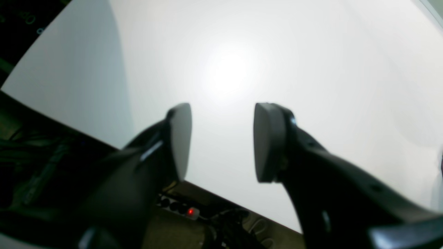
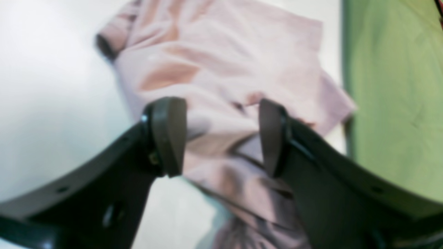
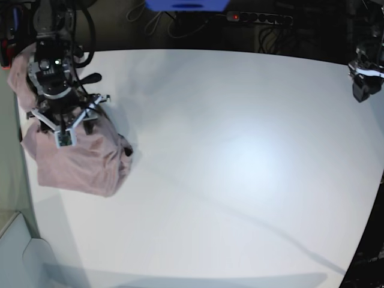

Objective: Layout the t-shirt on the table in an organized manner, then fold the t-shirt properly
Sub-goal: 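Lower the right gripper onto the crumpled pink t-shirt and grasp it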

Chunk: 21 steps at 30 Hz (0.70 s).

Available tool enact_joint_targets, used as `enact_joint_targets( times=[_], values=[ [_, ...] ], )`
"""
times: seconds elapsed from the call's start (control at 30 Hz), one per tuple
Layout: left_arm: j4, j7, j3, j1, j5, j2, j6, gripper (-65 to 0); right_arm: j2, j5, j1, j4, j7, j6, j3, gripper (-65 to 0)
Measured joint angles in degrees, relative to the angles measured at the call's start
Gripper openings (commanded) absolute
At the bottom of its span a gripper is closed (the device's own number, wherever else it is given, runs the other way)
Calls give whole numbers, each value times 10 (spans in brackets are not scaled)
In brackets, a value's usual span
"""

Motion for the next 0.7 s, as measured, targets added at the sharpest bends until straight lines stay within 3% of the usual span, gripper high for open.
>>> enact_joint_targets(
  times=[0.53, 0.6, 0.7],
  values=[
    [0, 0, 0, -2, 0, 0, 0, -366, 16, -1, 53, -129, 7, 0, -59, -309],
    [0, 0, 0, -3, -2, 0, 0, -366, 16, -1, 64, -145, 9, 0, -59, -369],
    [0, 0, 0, -3, 0, 0, 0, -366, 16, 0, 69, -157, 9, 0, -60, -565]
  ],
)
